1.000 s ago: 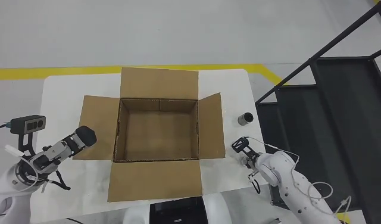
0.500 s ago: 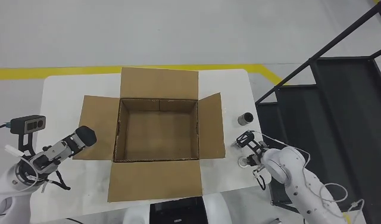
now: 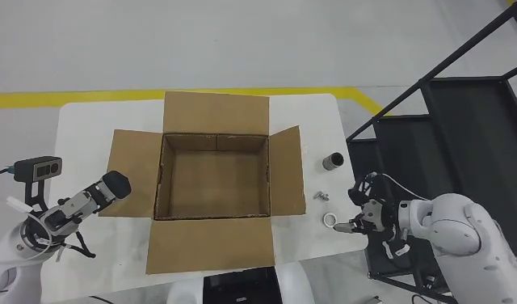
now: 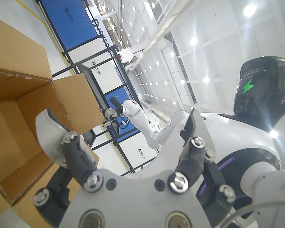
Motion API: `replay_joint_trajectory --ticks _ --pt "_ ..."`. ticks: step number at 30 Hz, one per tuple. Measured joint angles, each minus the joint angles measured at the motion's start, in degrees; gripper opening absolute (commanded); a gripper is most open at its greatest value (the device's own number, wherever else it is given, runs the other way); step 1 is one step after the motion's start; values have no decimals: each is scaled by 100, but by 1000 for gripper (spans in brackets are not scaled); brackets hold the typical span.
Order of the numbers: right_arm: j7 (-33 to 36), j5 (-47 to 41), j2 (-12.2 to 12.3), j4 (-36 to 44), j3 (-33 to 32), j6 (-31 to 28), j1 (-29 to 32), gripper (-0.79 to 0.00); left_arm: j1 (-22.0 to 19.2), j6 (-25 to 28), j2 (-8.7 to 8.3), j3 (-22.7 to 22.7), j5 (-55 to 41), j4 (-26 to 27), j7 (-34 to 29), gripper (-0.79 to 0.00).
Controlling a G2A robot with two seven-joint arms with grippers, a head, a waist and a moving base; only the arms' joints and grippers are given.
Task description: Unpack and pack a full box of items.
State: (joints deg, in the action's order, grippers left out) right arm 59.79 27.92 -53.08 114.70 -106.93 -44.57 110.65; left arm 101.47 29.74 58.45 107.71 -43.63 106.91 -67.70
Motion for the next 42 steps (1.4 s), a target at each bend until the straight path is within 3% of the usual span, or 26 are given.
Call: replay_joint_trajectory --ticks 5,9,19,26,33,35,37,42 --pt "-127 -135 186 -140 -270 -118 62 0 0 0 0 0 0 0 0 0" --pt "23 591 217 -270 -225 493 -88 0 0 0 0 0 0 0 0 0" --pt "-217 3267 137 -928 1703 1724 -1086 0 0 0 0 0 0 0 0 0" --pt "-281 4041 38 -1499 2648 2135 -1681 0 0 0 0 0 0 0 0 0" --pt "-222 4207 -10 -1827 3031 2111 -1954 -148 0 0 0 0 0 0 0 0" --pt "-233 4196 -19 -1903 3081 2109 -1982 -292 0 0 0 0 0 0 0 0" --pt "-239 4173 -25 -1976 3124 2083 -2005 -360 0 0 0 0 0 0 0 0" --pt "-243 4168 -38 -2077 3227 2028 -2042 -413 0 0 0 0 0 0 0 0"
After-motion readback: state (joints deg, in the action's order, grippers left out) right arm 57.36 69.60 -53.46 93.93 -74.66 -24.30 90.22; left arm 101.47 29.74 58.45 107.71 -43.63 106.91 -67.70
